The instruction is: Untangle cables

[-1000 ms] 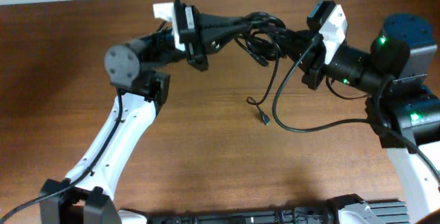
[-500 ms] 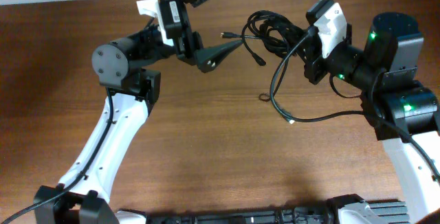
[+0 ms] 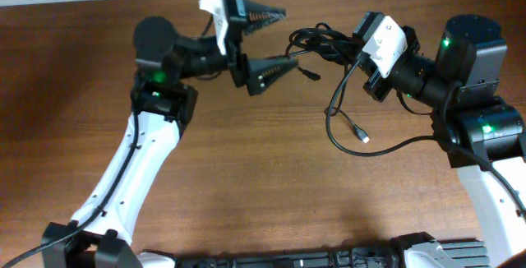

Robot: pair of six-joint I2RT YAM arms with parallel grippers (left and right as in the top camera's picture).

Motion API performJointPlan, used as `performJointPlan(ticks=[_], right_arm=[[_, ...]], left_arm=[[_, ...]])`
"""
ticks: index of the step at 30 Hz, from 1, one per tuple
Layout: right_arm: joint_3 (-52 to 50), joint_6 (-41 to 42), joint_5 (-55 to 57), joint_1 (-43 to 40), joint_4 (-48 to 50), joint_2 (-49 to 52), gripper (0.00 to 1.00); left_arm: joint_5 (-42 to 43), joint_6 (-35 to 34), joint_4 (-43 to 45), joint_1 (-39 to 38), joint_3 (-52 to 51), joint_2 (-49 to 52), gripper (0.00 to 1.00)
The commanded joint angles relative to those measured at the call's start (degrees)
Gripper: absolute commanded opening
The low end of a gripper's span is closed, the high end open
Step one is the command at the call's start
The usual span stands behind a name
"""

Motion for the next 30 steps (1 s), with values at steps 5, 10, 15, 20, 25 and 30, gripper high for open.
performJointPlan(ticks=[5,10,15,20,25,30], right_arm=[[0.4,-0.5,-4.0,0.0,0.5,-0.8,0.04],[0.4,-0.5,-1.6,-0.1,0.3,-0.8,0.04],[0.4,-0.5,8.1,-0.1,-0.1,-0.8,0.04],[0.4,-0.5,16.0,-0.1,-4.0,-0.8,0.04],[0.4,-0.5,16.0,-0.1,-5.0,-0.8,0.04],[0.4,-0.5,16.0,-0.1,-5.7,-0.8,0.04]], left_arm=[[-2.6,6.8,-1.0,-3.9,0.4,-0.4,0.29],[-5.3,6.5,-1.8,-3.8,0.4,-0.4,0.00],[-5.0,6.1,-1.6,-3.8,0.4,-0.7,0.00],[-1.5,5.0,3.5,0.5,0.4,-5.4,0.00],[3.3,5.0,11.2,1.8,0.4,-9.6,0.00],[5.7,5.3,17.5,4.9,0.4,-10.6,0.00]])
